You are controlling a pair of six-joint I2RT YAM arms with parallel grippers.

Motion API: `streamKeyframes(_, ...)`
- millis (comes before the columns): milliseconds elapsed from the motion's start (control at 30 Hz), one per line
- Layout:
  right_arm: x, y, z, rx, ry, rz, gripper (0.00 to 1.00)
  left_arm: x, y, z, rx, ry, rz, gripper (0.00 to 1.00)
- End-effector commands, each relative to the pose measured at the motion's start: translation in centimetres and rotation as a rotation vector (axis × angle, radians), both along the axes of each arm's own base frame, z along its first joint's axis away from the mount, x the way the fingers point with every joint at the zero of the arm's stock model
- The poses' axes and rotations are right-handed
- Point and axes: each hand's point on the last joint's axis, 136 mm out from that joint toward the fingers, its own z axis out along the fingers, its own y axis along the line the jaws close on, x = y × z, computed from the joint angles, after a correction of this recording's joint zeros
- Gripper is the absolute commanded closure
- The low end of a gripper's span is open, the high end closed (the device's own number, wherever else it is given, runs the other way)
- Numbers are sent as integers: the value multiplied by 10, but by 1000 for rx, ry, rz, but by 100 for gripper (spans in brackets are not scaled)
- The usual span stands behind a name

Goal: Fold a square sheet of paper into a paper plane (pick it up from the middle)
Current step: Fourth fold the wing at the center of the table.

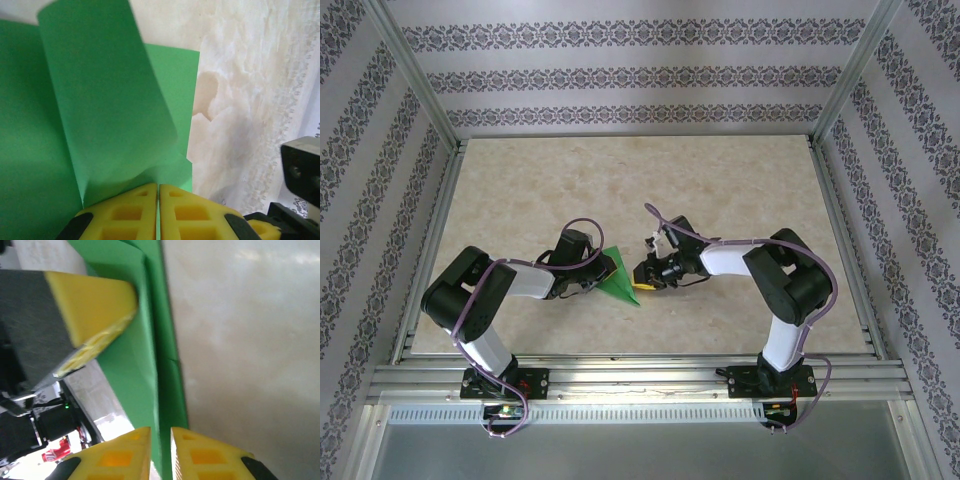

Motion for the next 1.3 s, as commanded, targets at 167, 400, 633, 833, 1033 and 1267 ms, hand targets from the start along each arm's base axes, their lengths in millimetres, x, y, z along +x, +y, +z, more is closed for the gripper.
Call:
streamKeyframes(167,-5,7,-4,40,73,27,81,-13,-1,-14,12,40,-25,89)
streamKeyframes(400,-7,8,-5,41,78,32,81,-13,0,-14,12,38,-22,89)
streamKeyframes(633,-11,12,-8,37,95,58,82,-13,0,-13,10,38,-21,89)
streamKeyframes(833,-11,8,-15,16,87,32,82,-14,0,-14,9,41,-20,89)
streamKeyframes(1033,-11,9,-11,31,80,36,83,-15,1,-15,11,45,-18,89)
streamKeyframes(1267,-5,-2,-9,5,47,-4,79,-15,1,-14,11,44,-17,89)
